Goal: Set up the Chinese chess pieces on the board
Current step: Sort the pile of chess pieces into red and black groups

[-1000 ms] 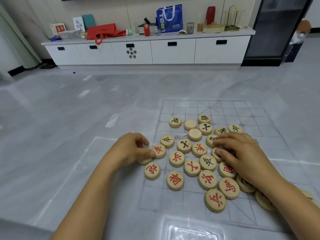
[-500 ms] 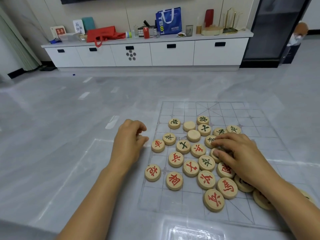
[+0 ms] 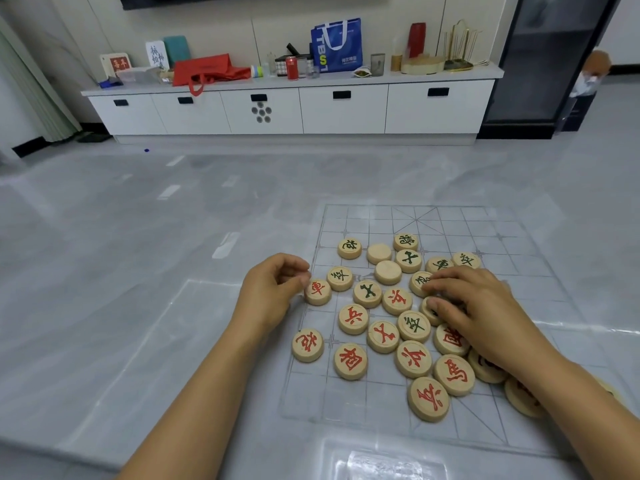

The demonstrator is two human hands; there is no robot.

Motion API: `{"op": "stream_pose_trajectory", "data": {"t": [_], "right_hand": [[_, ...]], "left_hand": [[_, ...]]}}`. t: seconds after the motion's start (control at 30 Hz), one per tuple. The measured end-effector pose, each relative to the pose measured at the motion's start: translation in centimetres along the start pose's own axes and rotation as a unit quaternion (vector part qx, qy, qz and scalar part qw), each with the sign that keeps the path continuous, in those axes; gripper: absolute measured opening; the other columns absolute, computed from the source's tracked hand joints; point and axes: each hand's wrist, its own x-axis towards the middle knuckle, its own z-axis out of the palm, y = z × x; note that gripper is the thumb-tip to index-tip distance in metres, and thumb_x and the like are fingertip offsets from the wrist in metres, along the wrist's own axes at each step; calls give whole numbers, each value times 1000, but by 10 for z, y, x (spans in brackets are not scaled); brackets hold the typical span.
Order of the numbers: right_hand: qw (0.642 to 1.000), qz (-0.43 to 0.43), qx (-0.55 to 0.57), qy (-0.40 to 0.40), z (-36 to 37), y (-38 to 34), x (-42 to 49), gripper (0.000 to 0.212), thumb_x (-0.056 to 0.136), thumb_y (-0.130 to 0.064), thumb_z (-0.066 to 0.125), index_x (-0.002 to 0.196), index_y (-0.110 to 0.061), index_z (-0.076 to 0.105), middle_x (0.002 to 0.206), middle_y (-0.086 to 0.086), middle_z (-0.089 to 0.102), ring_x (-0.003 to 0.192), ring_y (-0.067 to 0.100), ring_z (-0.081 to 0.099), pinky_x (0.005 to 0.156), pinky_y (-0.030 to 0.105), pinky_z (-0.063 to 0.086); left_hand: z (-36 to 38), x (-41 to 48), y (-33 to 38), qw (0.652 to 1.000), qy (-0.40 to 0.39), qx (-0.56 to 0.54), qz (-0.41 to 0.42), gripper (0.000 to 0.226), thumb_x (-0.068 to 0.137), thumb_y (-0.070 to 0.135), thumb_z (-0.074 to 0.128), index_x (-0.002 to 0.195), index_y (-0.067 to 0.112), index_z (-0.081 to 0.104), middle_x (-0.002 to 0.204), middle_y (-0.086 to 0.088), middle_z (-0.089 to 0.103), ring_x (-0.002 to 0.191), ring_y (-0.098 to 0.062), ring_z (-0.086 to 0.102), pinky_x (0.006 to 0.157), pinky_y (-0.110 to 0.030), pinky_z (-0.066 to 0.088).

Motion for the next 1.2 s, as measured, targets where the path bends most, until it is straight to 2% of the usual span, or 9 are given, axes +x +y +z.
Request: {"op": "stream_pose_trajectory", "data": {"t": [0.17,0.23,0.33,0.47,0.63,0.77,0.9,1.1,1.2], "right_hand": [[999,13,43,-4,-6,-1,6,25,89,-23,54,112,-19,64,117,-2,59,113,18,46,97,35,36],[999,26,35,14,-7,-4,19,28,90,-26,51,115,-19,62,113,0,59,110,19,47,96,38,38],[999,38,14,24,0,-14,47,31,91,-29,50,120,-20,59,113,5,53,108,20,45,94,36,37],[998,30,-34,-39,15,-27,69,37,87,-35,56,122,-24,57,114,4,48,111,21,40,93,33,34],[999,34,-30,-23,16,-29,67,34,83,-36,60,114,-23,61,112,1,49,113,20,40,95,34,30],[995,77,-24,-57,16,-28,68,36,81,-42,61,113,-25,60,117,2,47,115,22,39,94,35,30],[994,83,20,-72,13,-29,70,30,79,-36,67,106,-26,61,104,-1,41,109,19,39,89,33,35],[998,-54,42,-6,15,-20,57,15,81,-20,66,95,-18,62,88,-9,52,92,17,51,73,26,41],[995,-80,22,-48,5,-18,50,22,86,-30,59,103,-19,68,101,-6,65,102,16,53,85,28,41]], "left_hand": [[13,10,2,989,40,113,91,25,91,10,51,114,19,57,121,2,54,101,-7,51,86,-17,44],[22,15,2,968,-17,210,136,34,94,17,47,128,20,50,141,2,43,126,-13,39,106,-27,31],[38,20,1,919,-118,336,170,44,98,27,35,142,26,32,155,8,20,144,-12,11,116,-37,12],[51,22,0,895,-164,376,177,40,99,29,32,138,24,39,155,8,19,143,-11,13,116,-36,12],[42,25,2,913,-166,341,149,34,97,25,41,129,19,51,154,5,23,136,-19,31,112,-34,28],[40,23,5,914,-177,339,137,36,97,23,40,132,18,48,155,7,17,138,-16,28,109,-28,26],[40,23,8,921,-181,320,129,37,98,25,38,132,17,48,155,5,19,139,-15,27,109,-27,24],[38,24,7,942,-175,261,117,37,98,31,37,128,18,53,153,3,27,140,-10,23,108,-23,21],[39,24,6,942,-172,262,119,37,97,32,38,127,18,53,152,3,28,140,-10,23,109,-24,21]]}}
